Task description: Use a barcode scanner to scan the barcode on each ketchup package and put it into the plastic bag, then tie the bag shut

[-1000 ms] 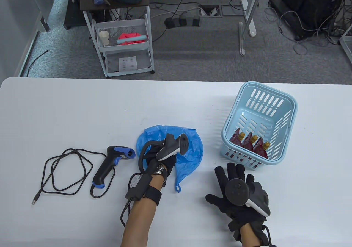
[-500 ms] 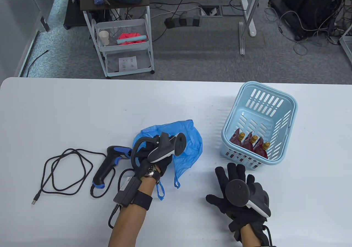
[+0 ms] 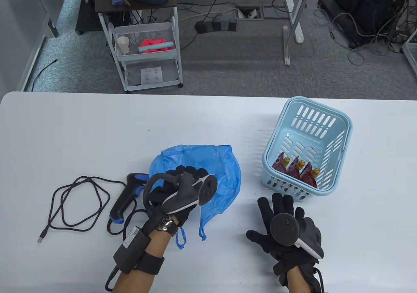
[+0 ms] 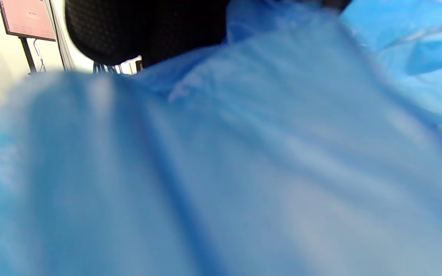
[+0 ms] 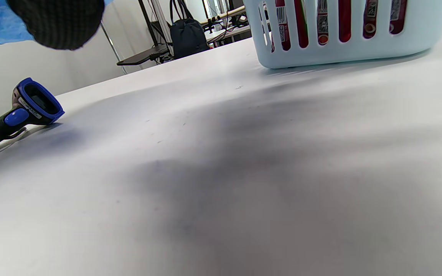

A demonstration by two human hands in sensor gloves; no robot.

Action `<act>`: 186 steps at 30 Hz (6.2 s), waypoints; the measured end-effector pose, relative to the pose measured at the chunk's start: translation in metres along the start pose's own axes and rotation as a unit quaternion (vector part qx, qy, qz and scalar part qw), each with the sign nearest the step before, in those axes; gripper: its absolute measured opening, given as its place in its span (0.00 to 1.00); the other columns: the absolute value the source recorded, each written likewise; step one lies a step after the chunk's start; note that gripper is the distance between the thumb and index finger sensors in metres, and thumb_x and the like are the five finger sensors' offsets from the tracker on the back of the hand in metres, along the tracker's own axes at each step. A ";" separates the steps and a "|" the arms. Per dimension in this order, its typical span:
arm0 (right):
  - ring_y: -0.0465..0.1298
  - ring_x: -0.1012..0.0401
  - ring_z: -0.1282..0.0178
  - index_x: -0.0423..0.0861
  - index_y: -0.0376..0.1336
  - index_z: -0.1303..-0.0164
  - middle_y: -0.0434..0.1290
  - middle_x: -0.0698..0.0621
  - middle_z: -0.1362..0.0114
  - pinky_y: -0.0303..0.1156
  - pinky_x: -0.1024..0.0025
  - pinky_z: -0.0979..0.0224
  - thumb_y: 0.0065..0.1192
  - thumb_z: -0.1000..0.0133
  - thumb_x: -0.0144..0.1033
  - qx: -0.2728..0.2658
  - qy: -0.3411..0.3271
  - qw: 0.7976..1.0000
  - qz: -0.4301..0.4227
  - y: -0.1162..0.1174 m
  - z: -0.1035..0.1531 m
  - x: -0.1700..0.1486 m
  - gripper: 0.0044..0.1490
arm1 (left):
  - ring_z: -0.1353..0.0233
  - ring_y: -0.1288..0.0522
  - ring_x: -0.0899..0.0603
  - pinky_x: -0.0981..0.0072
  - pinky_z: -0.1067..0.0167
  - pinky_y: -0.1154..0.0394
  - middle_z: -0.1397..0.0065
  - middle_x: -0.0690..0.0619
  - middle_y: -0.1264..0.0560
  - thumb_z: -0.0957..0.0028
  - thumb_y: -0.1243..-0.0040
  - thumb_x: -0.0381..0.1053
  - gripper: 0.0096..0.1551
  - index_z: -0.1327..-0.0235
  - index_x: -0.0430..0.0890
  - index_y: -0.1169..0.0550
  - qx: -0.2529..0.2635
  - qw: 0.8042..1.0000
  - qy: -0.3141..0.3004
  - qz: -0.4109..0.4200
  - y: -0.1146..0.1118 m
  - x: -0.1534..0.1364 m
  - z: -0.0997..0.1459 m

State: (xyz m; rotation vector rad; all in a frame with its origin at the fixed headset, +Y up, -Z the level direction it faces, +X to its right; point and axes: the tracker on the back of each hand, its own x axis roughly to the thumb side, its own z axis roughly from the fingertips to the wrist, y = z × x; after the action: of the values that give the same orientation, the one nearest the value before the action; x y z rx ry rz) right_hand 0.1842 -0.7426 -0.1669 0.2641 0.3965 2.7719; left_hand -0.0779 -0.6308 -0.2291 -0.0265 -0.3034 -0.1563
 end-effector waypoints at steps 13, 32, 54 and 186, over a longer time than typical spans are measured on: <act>0.26 0.37 0.16 0.48 0.33 0.13 0.28 0.36 0.13 0.26 0.28 0.23 0.55 0.45 0.66 0.001 -0.003 1.000 0.016 0.002 0.001 0.003 0.62 | 0.46 0.18 0.45 0.51 0.43 0.21 0.43 0.58 0.21 0.50 0.36 0.54 0.20 0.44 0.59 0.24 0.005 0.999 -0.036 -0.002 -0.020 0.015 0.052; 0.29 0.36 0.16 0.47 0.35 0.13 0.31 0.35 0.13 0.29 0.28 0.23 0.56 0.44 0.64 -0.032 -0.020 0.999 0.018 0.000 0.007 0.007 0.60 | 0.43 0.18 0.44 0.51 0.41 0.21 0.41 0.59 0.21 0.50 0.37 0.54 0.21 0.42 0.59 0.25 -0.076 0.994 -0.078 -0.015 -0.126 0.057 0.052; 0.70 0.42 0.33 0.44 0.62 0.28 0.71 0.41 0.29 0.66 0.43 0.29 0.65 0.47 0.56 0.105 -0.135 0.979 0.108 0.057 -0.002 0.079 0.41 | 0.23 0.32 0.37 0.41 0.29 0.31 0.21 0.54 0.35 0.50 0.39 0.60 0.29 0.33 0.58 0.27 -0.139 0.984 -0.087 0.067 -0.139 0.048 0.050; 0.66 0.44 0.32 0.54 0.60 0.33 0.66 0.45 0.32 0.62 0.39 0.27 0.68 0.51 0.57 0.057 -0.060 0.980 0.183 0.054 -0.029 0.059 0.39 | 0.26 0.26 0.38 0.42 0.31 0.28 0.22 0.52 0.36 0.56 0.29 0.58 0.41 0.28 0.56 0.32 -0.097 0.987 0.005 0.130 -0.128 -0.039 0.075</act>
State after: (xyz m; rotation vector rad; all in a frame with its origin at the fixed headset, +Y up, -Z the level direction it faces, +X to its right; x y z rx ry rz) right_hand 0.1066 -0.7784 -0.1699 0.5844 0.5239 3.0710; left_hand -0.1566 -0.7480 -0.1692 -0.2567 -0.2708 0.0742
